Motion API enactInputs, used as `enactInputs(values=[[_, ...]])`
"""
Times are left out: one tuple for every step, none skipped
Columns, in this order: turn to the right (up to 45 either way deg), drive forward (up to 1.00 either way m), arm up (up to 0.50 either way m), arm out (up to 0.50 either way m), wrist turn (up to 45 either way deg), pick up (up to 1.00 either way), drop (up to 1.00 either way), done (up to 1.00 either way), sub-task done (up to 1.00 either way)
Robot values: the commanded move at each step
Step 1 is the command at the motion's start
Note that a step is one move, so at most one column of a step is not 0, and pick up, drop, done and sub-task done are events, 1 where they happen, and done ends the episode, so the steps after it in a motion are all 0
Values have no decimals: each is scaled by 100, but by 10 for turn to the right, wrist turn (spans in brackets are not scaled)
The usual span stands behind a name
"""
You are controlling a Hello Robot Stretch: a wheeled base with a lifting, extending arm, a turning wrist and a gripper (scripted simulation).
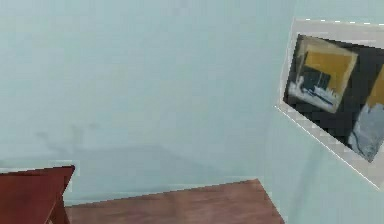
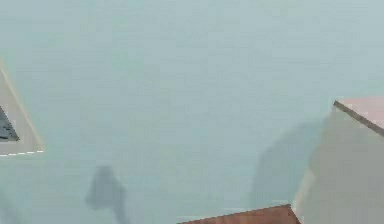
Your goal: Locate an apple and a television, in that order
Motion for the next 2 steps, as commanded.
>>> enactInputs(values=[[-450,0,0,0,0,0,0,0,0],[-90,0,0,0,0,0,0,0,0]])
